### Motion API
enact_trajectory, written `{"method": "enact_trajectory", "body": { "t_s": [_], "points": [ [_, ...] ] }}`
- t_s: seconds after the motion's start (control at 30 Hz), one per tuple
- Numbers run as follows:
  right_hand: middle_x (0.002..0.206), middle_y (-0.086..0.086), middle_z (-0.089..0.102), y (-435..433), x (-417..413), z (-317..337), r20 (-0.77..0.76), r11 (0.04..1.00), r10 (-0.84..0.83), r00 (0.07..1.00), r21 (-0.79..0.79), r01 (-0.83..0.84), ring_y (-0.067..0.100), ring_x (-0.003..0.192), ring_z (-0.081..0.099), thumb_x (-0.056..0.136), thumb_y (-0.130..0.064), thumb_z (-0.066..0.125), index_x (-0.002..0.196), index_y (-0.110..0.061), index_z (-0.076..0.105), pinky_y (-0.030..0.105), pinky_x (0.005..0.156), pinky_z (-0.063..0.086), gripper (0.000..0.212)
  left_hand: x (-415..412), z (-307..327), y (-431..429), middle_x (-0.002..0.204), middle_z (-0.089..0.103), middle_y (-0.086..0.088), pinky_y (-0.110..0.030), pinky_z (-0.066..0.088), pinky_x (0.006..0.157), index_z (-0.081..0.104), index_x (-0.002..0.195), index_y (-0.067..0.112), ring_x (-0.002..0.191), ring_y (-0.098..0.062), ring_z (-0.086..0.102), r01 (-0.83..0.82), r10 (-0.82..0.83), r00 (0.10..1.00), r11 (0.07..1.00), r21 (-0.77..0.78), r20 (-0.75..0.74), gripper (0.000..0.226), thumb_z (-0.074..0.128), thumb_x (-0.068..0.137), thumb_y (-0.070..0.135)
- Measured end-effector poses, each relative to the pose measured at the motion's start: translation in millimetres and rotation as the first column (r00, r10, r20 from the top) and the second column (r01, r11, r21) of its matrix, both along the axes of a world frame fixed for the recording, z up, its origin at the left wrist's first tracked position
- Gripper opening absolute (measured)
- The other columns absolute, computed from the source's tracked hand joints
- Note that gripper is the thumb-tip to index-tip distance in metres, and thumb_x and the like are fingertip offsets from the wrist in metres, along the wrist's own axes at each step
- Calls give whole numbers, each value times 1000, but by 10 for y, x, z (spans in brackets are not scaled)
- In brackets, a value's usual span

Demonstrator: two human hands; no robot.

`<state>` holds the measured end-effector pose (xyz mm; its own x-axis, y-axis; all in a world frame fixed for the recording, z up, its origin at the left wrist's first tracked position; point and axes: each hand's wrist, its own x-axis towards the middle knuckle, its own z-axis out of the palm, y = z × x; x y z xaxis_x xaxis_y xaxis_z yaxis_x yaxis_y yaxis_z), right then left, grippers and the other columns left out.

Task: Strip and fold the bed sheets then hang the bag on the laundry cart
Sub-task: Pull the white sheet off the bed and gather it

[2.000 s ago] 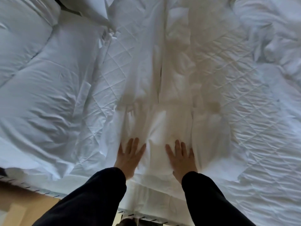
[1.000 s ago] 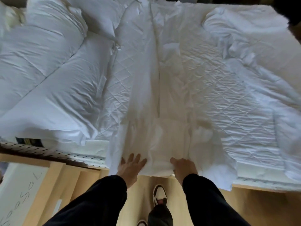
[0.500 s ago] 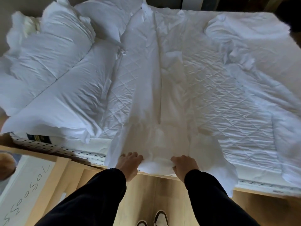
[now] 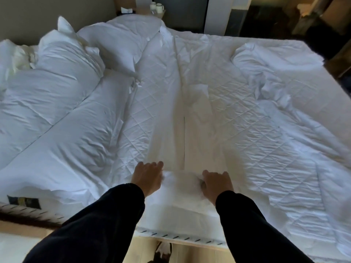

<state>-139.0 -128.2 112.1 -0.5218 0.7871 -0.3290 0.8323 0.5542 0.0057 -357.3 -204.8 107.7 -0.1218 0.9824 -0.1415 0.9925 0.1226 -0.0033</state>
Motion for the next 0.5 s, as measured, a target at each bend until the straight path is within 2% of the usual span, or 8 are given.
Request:
{"method": "enact_trajectory", "body": {
  "t_s": [0.07,0.13,0.17,0.23,0.3,0.33,0.4,0.5],
  "points": [
    [100,3,65,339,-163,11,-20,992,-4,1000,123,6,26,96,63,88,-31,52,109,-16,52,41,92,35,26,-181,4,365,92,65,-1,-38,40,78,52,107,16,88,-26,65,6,-4,999,999,47,-33,22,52,87,26],
    [78,8,63,671,-339,9,-61,959,-8,998,281,25,30,72,62,60,-25,79,87,-11,61,41,75,45,35,-370,-32,702,81,66,-3,-41,46,73,61,100,15,76,-27,65,26,-16,994,995,94,-112,35,75,68,21],
    [74,11,60,821,-419,-5,-106,934,-36,994,350,71,31,66,60,48,-19,84,81,-10,63,40,68,46,40,-457,-61,850,83,66,-6,-44,48,74,64,100,14,77,-28,65,30,-13,990,992,122,-142,48,81,55,14],
    [88,16,61,1027,-554,-60,-173,908,-114,978,382,173,34,76,59,49,-11,82,90,-8,66,42,73,46,44,-571,-104,1074,108,65,-14,-54,44,91,63,116,12,101,-32,62,-3,20,989,993,119,-144,70,80,49,4],
    [107,22,61,1097,-628,-201,-222,919,-129,967,340,201,38,91,61,57,-11,79,104,-6,65,45,81,48,49,-593,-194,1176,139,47,-19,-58,20,110,47,138,12,131,-35,42,-18,36,987,993,113,-156,76,71,67,8],
    [113,24,60,1094,-632,-309,-224,941,-116,968,287,179,39,96,61,60,-14,78,108,-5,65,46,83,49,51,-582,-279,1190,147,38,-19,-58,11,113,40,143,12,138,-36,33,0,19,987,993,116,-159,73,66,75,13],
    [131,27,51,1025,-589,-495,-178,985,-88,980,131,112,39,114,56,71,-21,74,123,-4,58,48,93,46,57,-519,-506,1177,149,35,-19,-57,10,114,40,143,11,140,-36,29,86,-78,991,994,67,-111,65,57,82,25],
    [159,15,3,969,-428,-807,-17,993,-42,999,-114,40,30,146,11,98,-38,41,152,-16,13,45,117,14,65,-406,-902,1105,154,27,-17,-55,9,117,34,147,16,144,-34,21,201,-201,980,976,-81,10,66,28,88,46]
  ]
}}
